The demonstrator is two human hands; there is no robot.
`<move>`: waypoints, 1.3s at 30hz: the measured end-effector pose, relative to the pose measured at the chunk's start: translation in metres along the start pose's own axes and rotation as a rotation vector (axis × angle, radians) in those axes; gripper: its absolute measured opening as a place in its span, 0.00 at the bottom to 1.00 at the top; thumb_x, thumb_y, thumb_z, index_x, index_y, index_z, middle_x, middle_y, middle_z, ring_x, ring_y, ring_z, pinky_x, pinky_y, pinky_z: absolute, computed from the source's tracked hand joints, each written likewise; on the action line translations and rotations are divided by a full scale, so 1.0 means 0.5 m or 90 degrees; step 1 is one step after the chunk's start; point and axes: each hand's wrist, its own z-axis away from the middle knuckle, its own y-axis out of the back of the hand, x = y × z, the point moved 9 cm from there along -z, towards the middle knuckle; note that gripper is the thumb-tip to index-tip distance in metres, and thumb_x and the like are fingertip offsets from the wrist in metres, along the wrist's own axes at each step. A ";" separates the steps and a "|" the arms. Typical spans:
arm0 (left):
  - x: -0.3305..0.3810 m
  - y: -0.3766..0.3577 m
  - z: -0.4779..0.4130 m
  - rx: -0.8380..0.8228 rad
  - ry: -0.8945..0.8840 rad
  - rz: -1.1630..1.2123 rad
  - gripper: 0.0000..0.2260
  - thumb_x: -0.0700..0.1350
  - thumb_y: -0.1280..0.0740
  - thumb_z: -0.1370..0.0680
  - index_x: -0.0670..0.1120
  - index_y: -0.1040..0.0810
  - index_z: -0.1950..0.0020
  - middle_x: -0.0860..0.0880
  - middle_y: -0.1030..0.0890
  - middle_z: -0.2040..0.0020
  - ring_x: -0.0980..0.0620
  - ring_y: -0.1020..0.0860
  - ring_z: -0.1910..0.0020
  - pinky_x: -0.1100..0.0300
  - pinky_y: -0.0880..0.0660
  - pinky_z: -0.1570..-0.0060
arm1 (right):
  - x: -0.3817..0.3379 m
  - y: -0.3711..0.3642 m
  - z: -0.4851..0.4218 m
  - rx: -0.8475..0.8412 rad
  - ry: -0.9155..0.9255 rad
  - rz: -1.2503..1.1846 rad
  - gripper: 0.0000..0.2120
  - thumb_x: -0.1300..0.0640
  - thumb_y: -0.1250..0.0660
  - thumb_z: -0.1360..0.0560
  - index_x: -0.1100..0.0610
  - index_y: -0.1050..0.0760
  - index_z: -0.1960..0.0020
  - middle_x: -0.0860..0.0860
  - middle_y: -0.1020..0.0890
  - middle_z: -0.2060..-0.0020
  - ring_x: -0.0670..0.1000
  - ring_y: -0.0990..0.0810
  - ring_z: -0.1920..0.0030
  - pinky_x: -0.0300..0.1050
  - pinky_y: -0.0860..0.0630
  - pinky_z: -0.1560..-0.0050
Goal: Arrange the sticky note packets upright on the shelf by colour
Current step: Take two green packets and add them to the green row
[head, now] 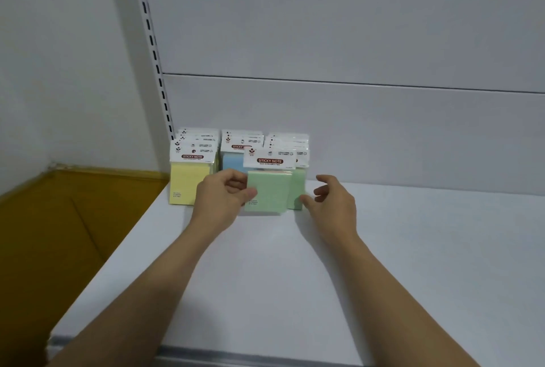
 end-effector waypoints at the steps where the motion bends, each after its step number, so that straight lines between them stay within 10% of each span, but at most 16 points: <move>1: 0.004 -0.010 -0.002 -0.009 -0.003 -0.003 0.09 0.33 0.24 0.33 0.44 0.18 0.57 0.41 0.17 0.60 0.43 0.18 0.60 0.46 0.19 0.53 | 0.005 0.010 0.001 0.008 0.000 0.008 0.24 0.54 0.28 0.29 0.51 0.29 0.34 0.46 0.23 0.53 0.48 0.23 0.52 0.42 0.28 0.50; 27: -0.021 -0.065 -0.027 0.046 -0.043 -0.126 0.08 0.45 0.22 0.33 0.46 0.21 0.61 0.54 0.22 0.68 0.58 0.24 0.69 0.67 0.27 0.65 | 0.023 0.004 -0.001 -0.002 -0.020 0.029 0.18 0.52 0.33 0.26 0.49 0.24 0.37 0.45 0.19 0.54 0.45 0.21 0.53 0.42 0.26 0.47; 39: -0.015 -0.063 -0.018 0.039 -0.047 -0.160 0.07 0.46 0.23 0.32 0.47 0.19 0.60 0.56 0.20 0.67 0.60 0.21 0.66 0.60 0.23 0.58 | 0.000 -0.019 0.016 -0.037 0.020 0.148 0.17 0.47 0.34 0.26 0.47 0.23 0.38 0.43 0.19 0.57 0.46 0.22 0.53 0.43 0.26 0.50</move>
